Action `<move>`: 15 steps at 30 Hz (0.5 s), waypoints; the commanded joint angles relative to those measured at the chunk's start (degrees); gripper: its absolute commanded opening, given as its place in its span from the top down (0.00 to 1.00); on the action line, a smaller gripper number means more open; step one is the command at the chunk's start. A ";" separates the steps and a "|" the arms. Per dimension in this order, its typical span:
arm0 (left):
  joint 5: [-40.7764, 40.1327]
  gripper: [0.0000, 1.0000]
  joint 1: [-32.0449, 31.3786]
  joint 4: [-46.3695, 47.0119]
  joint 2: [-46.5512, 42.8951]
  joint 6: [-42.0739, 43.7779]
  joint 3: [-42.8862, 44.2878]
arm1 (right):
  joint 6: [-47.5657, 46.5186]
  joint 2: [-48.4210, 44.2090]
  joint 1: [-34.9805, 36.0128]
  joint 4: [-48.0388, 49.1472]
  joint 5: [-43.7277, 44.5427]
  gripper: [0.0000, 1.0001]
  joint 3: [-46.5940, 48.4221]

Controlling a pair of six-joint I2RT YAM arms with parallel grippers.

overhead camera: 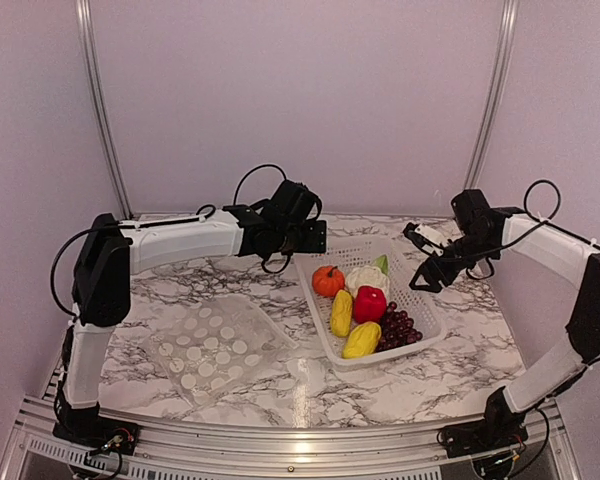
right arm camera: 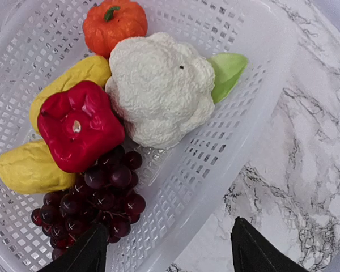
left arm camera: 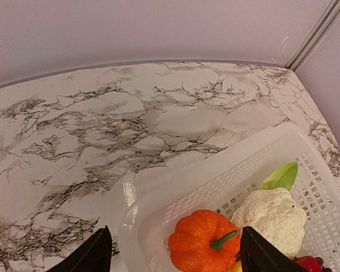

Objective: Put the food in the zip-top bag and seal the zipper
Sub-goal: Adjust both arms in the bin at the center of the board, then pick up the zipper food storage bag from the center of the board.

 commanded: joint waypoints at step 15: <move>-16.55 0.20 -9.57 -20.01 -51.61 -20.84 -54.01 | -1.36 4.75 24.40 8.15 -3.40 0.29 14.34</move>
